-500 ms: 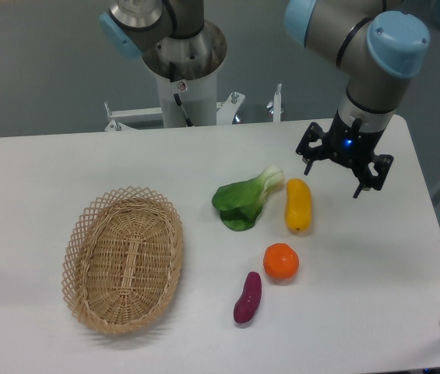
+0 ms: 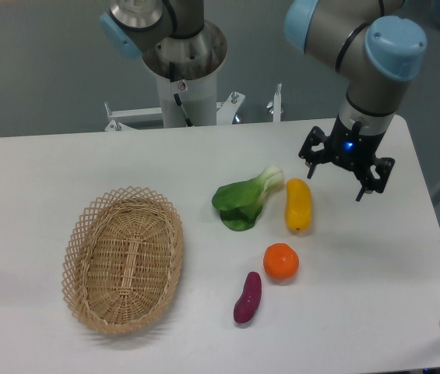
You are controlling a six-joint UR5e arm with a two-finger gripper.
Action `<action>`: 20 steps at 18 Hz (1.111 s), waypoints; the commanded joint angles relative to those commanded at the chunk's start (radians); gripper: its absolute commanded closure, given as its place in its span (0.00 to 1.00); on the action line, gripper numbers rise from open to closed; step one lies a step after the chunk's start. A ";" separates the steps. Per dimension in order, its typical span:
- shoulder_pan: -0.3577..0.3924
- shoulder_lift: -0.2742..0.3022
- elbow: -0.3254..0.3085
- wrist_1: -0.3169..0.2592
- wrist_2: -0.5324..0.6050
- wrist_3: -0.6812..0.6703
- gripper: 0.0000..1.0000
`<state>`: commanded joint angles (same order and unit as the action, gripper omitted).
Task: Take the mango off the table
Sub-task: 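Lower the open gripper down around the yellow mango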
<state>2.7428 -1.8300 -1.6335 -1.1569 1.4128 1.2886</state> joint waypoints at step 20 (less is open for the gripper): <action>-0.026 -0.063 -0.256 0.309 0.120 -0.132 0.00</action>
<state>2.7168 -1.8929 -1.8898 -0.8483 1.5324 1.1568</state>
